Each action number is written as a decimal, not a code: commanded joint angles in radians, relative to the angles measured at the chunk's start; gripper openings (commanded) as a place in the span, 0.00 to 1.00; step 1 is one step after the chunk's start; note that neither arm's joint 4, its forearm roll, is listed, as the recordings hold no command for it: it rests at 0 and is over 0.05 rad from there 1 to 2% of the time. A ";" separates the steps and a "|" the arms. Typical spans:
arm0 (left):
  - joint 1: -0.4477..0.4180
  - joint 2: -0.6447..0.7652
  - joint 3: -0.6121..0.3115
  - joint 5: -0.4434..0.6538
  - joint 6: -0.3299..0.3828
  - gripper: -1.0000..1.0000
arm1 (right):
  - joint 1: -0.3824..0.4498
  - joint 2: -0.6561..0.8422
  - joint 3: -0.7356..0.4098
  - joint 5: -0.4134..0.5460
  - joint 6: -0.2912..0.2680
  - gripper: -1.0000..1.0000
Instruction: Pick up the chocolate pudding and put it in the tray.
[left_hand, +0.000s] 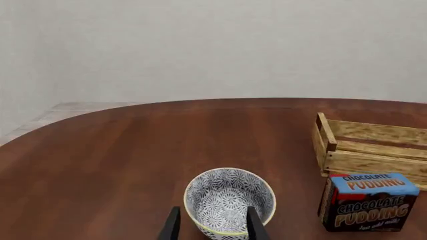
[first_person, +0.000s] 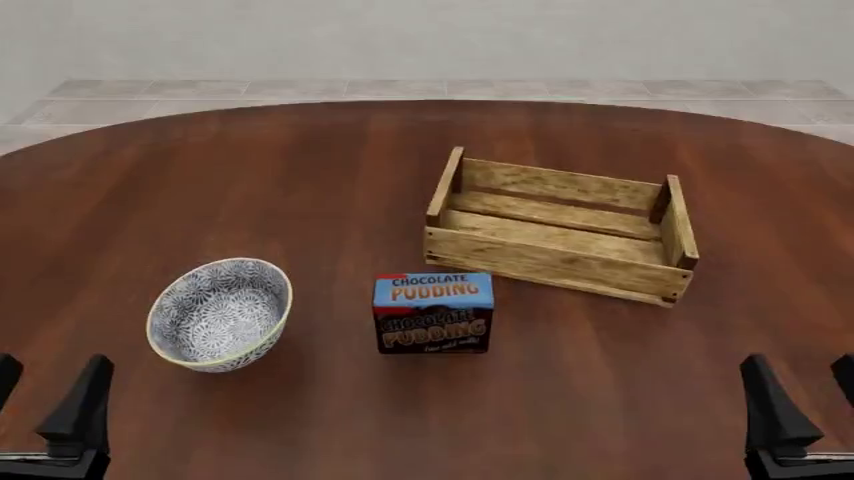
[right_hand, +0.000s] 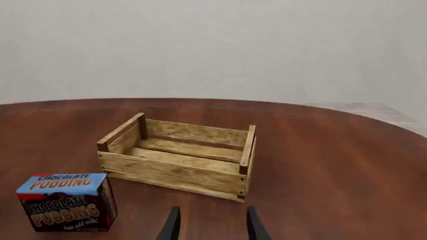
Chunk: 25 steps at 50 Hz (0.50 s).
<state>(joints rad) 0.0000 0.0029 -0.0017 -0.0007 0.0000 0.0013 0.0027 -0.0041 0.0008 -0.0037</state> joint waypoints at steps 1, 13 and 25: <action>0.000 0.004 -0.003 -0.001 0.000 1.00 | -0.009 0.003 -0.002 0.003 -0.007 1.00; 0.000 0.005 -0.003 -0.001 0.000 1.00 | -0.004 0.026 0.002 -0.015 -0.025 1.00; 0.000 0.005 -0.003 -0.001 0.000 1.00 | -0.021 0.000 -0.001 0.007 -0.024 1.00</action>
<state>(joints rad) -0.0001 0.0072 -0.0041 -0.0018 0.0001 -0.0059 0.0100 -0.0049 -0.0001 -0.0297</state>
